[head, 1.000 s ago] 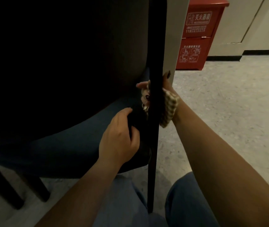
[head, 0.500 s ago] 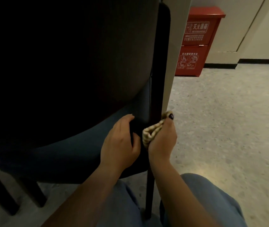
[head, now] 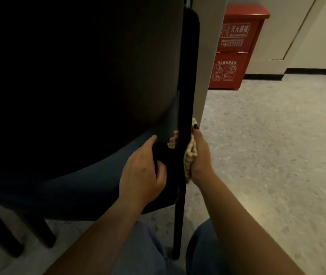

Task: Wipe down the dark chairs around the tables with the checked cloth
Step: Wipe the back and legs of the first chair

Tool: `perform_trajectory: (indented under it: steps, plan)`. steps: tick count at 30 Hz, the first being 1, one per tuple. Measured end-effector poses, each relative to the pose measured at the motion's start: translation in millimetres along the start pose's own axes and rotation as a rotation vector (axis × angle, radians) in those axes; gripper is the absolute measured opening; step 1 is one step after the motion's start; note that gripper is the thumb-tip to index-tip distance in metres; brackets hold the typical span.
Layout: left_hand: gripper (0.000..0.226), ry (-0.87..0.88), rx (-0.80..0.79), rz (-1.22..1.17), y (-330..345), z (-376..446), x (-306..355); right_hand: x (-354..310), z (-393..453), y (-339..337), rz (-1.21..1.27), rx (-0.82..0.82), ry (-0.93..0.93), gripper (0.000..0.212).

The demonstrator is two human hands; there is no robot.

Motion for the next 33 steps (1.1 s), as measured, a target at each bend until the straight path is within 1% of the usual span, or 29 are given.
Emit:
perform_trajectory:
  steps: [2,4,8,12,14,17,20,23,25,27,29,31,33]
  plan:
    - [0.052,0.038,-0.001,0.046,-1,0,2,-9,2,4,-0.048,0.002,0.013,0.055]
    - [0.05,0.08,-0.011,0.078,0,1,2,-30,6,14,-0.054,-0.012,-0.042,0.053]
    - [0.049,0.122,-0.038,0.155,3,2,0,-73,14,28,-0.199,0.042,-0.264,0.044]
    - [0.047,0.119,-0.052,0.16,5,3,0,-116,17,44,-0.303,0.083,-0.449,0.039]
    - [0.046,0.113,-0.056,0.159,4,4,1,-135,23,51,-0.397,0.108,-0.559,0.043]
    - [0.046,0.104,-0.078,0.162,2,6,2,-163,29,62,-0.477,0.054,-0.721,0.041]
    - [0.046,0.093,-0.099,0.155,-1,6,4,-197,26,78,-0.478,-0.096,-0.833,0.036]
    - [0.045,0.086,-0.125,0.138,-2,6,3,-218,24,96,-0.607,-0.36,-0.829,0.033]
    - [0.045,0.082,-0.134,0.135,0,6,2,-224,27,105,-0.677,-0.48,-0.784,0.033]
    - [0.045,0.084,-0.139,0.14,0,6,1,-225,35,109,-0.723,-0.522,-0.726,0.036]
    - [0.045,0.076,-0.169,0.151,1,5,0,-225,40,110,-0.774,-0.55,-0.718,0.039]
    - [0.047,0.065,-0.216,0.182,3,6,1,-224,42,106,-0.725,-0.543,-0.677,0.036]
    - [0.049,0.033,-0.304,0.222,0,6,5,-226,41,106,-0.725,-0.518,-0.688,0.035]
Point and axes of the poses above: each hand's wrist, its own z-axis towards the middle knuckle, its own y-axis out of the palm, x = y × z, the point moved 3 cm from there along z, towards the middle knuckle, and after that the axes turned 6 degrees about -y, right-handed, at the moved point
